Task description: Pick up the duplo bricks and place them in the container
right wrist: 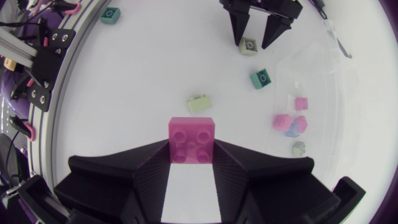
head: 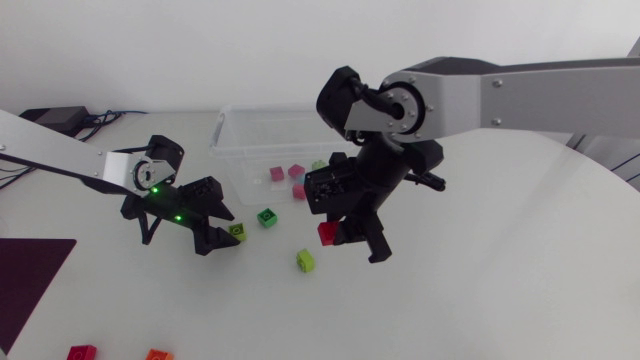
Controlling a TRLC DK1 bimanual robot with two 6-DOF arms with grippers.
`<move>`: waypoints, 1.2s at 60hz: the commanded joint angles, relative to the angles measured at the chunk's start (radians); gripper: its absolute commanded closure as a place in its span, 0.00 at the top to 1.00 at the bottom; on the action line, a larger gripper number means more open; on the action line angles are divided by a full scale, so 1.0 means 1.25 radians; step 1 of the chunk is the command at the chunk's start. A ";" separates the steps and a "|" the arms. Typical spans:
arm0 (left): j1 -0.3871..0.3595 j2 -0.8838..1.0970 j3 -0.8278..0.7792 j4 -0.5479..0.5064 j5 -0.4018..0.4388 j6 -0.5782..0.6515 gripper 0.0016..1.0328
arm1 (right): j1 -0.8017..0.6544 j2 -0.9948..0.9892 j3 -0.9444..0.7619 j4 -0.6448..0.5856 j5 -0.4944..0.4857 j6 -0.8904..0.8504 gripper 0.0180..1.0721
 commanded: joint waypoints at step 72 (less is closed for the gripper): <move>0.033 -0.286 0.144 -0.143 0.182 -0.182 0.03 | -0.184 0.319 0.440 0.325 -0.042 0.360 0.41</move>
